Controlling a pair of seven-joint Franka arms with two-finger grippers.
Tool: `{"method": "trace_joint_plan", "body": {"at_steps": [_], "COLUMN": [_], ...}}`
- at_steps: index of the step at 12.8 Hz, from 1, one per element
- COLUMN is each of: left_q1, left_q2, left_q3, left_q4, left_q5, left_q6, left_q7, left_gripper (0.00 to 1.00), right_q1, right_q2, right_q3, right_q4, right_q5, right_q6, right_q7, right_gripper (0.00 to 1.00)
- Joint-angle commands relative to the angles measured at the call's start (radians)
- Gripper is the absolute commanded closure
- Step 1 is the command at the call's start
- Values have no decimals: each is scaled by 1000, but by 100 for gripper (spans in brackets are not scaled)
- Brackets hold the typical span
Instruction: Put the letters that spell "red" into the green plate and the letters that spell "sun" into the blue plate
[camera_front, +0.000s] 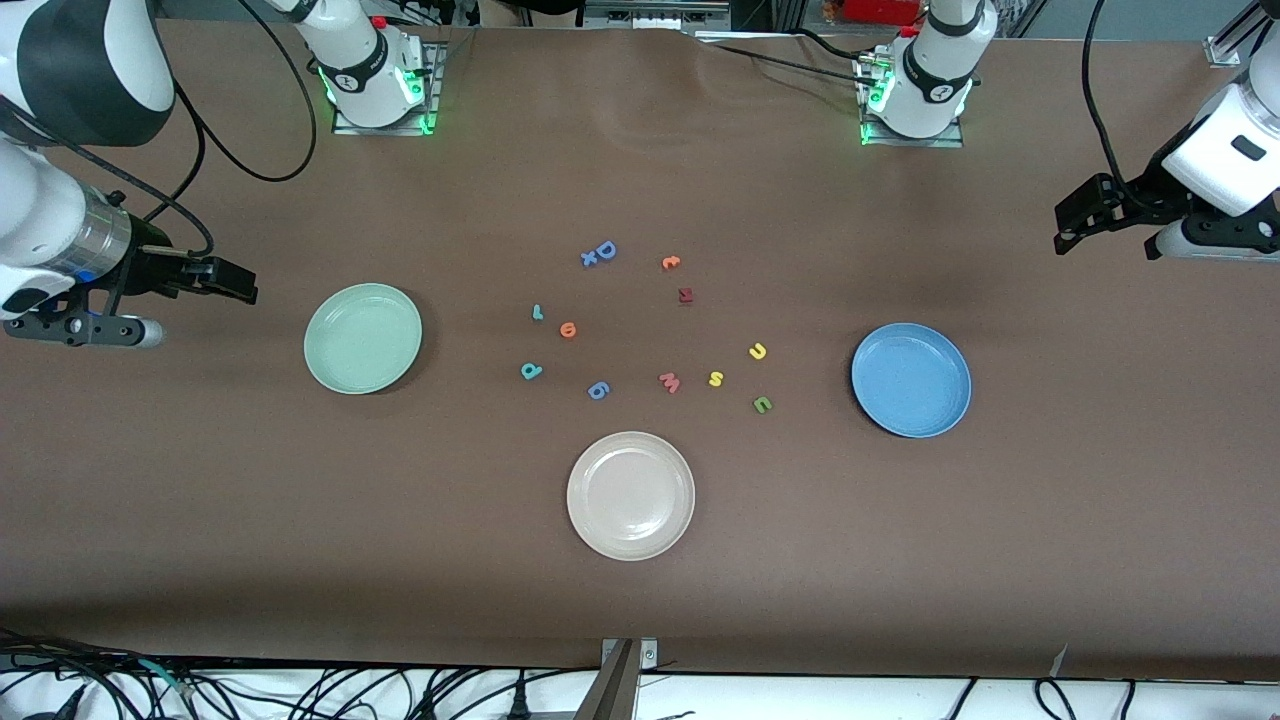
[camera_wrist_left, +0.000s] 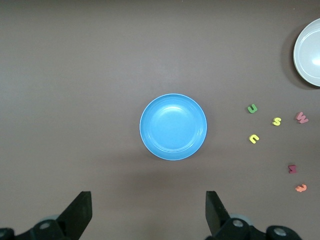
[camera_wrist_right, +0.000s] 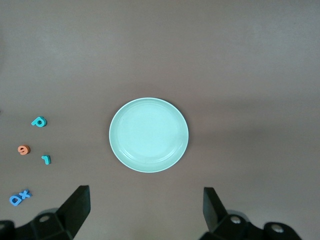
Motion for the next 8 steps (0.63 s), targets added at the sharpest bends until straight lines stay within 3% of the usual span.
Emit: {"method": "trace_joint_plan", "body": {"at_steps": [1,8], "left_q1": [-19,-22], "left_q2": [-25,-22], "left_q3": [35,18], "left_q4": [-30,-2], "left_q5": [14,12], "left_q6": [18,-44], "left_q7": [77,76], "left_gripper": [0,0], "right_q1": [3,1], "right_q2": [-6,-6], "right_q3": [0,-1], "right_q4": [2,1], "right_q5": [-6,-5], "right_q6": [-2,0], "right_q7": [16,19], "right_gripper": [0,0]}}
